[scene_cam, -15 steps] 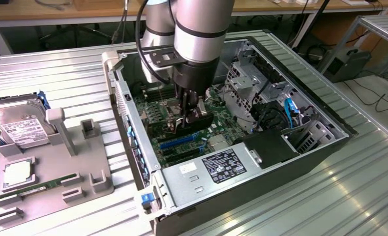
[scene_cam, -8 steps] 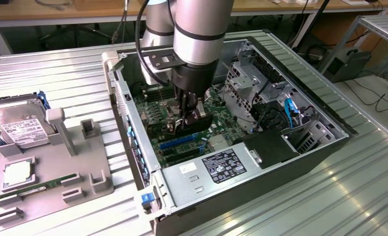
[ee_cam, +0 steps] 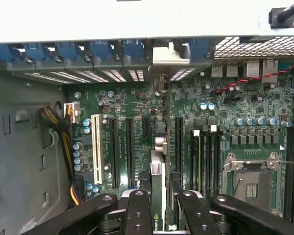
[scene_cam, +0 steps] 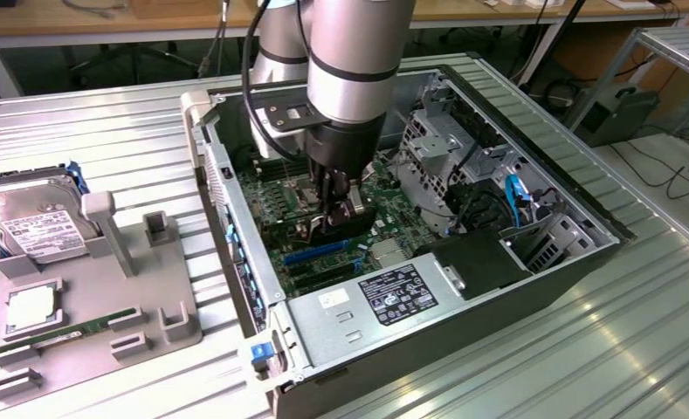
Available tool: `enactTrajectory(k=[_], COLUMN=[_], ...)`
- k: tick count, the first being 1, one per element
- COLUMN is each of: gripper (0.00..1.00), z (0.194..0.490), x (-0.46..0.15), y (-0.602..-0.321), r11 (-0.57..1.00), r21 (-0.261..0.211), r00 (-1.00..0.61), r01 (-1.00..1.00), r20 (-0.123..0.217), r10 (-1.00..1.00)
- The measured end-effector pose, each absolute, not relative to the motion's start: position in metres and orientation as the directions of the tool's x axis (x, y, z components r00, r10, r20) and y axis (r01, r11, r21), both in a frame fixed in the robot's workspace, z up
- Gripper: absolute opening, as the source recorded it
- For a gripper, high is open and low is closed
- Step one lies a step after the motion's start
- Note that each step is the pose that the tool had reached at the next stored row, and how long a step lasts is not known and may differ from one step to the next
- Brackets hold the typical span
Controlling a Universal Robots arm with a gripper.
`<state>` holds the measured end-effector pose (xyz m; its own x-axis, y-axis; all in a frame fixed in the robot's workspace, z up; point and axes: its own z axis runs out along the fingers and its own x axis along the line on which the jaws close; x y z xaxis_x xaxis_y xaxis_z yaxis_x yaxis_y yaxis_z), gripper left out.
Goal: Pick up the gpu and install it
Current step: 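Insert the gpu into the slot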
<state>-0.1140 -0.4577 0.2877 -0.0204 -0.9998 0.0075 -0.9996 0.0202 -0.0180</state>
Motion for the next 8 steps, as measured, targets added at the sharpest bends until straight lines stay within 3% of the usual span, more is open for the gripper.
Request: enactTrajectory(k=[8], gripper=[0.26], z=[0.2776], x=[-0.1140], y=[-0.4586], r11=[0.006], r21=[-0.018], r00=[-0.006], r01=[-1.000], r20=[0.005], r10=[-1.000])
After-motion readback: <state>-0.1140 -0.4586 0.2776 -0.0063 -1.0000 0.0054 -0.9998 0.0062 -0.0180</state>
